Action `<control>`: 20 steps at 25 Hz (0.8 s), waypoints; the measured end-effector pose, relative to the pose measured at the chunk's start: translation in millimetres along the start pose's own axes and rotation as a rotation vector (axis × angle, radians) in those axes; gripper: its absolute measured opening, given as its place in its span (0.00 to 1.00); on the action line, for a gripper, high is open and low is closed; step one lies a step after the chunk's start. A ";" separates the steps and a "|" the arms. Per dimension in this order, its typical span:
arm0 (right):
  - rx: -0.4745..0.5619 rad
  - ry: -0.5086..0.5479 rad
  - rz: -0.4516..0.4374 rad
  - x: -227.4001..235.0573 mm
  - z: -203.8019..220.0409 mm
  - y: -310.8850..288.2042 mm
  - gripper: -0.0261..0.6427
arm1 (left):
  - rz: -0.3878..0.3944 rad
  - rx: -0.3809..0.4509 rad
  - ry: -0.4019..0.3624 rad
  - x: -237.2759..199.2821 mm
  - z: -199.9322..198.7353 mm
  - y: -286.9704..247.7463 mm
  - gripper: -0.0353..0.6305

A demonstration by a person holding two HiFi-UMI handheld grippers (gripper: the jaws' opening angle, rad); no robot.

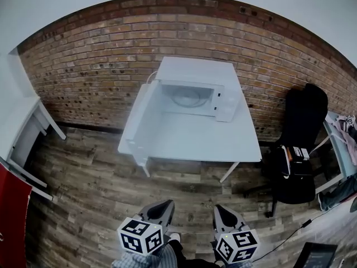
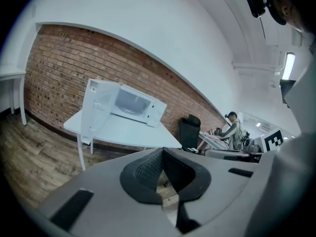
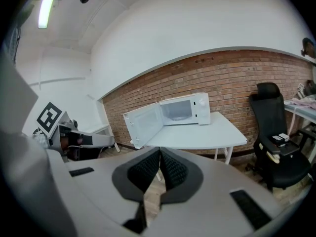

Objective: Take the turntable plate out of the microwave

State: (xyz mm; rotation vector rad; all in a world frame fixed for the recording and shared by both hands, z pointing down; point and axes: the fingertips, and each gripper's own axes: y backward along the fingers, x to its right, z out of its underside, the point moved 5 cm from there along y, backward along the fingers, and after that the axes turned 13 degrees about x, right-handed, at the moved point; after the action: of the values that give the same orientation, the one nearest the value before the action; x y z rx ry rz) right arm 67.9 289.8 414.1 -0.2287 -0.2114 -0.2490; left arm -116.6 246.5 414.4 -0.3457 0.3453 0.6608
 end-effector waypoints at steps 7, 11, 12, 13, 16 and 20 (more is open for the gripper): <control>0.014 0.018 0.011 -7.7 -17.0 -64.6 0.06 | 0.029 0.008 -0.011 -47.6 -32.4 -36.2 0.06; 0.009 0.018 0.020 -11.4 -19.3 -83.1 0.06 | 0.029 0.009 -0.001 -65.1 -39.8 -43.4 0.06; 0.007 0.020 0.020 -12.3 -19.6 -85.9 0.06 | 0.027 0.008 0.002 -68.5 -40.6 -44.6 0.06; 0.007 0.021 0.020 -12.8 -20.3 -88.3 0.06 | 0.027 0.007 0.004 -71.3 -41.4 -46.0 0.06; 0.012 0.009 0.028 -12.0 -22.0 -94.8 0.06 | 0.028 0.002 0.008 -77.1 -44.4 -49.6 0.06; 0.002 0.014 0.025 -10.0 -21.3 -103.4 0.06 | 0.019 0.001 0.009 -83.2 -46.0 -52.8 0.06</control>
State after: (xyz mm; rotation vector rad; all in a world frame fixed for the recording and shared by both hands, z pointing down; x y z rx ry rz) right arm 34.7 189.1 411.9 -0.2275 -0.1946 -0.2252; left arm -153.1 144.1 418.8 -0.3454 0.3580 0.6773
